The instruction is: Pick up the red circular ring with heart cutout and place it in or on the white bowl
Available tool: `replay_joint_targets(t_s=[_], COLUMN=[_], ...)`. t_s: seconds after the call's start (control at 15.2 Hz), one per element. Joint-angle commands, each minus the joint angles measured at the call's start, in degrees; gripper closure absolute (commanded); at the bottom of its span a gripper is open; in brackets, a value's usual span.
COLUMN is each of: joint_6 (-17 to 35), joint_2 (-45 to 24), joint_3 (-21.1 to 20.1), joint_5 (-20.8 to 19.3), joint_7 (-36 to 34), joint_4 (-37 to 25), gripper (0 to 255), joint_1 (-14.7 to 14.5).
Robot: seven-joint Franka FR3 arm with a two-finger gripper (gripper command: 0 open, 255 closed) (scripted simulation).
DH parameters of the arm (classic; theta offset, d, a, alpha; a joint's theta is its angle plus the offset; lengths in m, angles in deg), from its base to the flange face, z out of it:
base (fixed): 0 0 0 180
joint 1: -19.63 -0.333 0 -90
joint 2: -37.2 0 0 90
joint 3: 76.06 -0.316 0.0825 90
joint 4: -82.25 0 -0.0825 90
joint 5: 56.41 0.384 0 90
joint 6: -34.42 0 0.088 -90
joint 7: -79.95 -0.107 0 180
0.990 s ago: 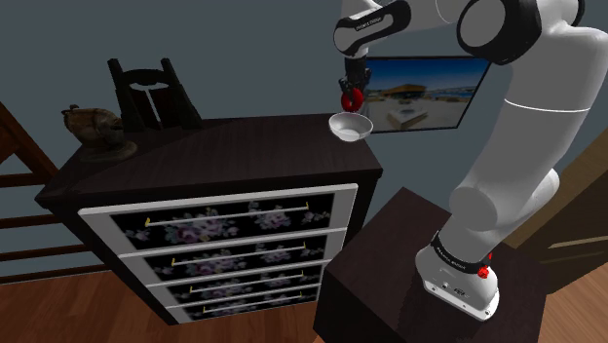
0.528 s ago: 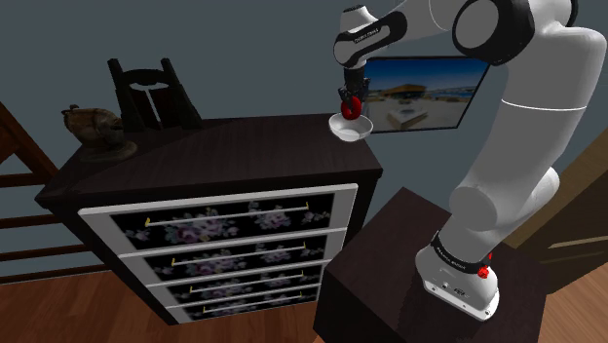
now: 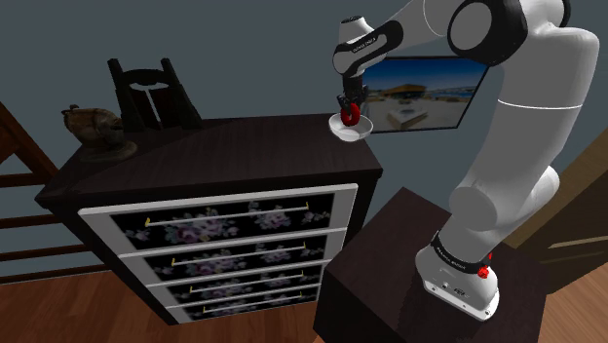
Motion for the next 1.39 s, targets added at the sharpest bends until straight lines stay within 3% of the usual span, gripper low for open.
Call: replay_joint_targets(t_s=[0.0, 0.2, 0.26, 0.59, 0.86, 1.32], joint_6=[0.05, 0.05, 0.05, 0.06, -6.44, -6.44], joint_2=[-0.02, -0.02, -0.02, -0.02, 2.47, 2.47], joint_3=[0.0, 0.0, 0.0, 0.0, -0.55, -0.55], joint_5=[-0.01, -0.01, -0.01, -0.01, 0.64, 0.64], joint_7=[-0.01, -0.01, -0.01, -0.01, 0.4, 0.4], joint_4=[0.0, 0.0, 0.0, 0.01, -3.9, -3.9], gripper=[255, 255, 0, 0, 0, 0], joint_1=[0.0, 0.0, 0.0, 0.0, -0.74, -0.74])
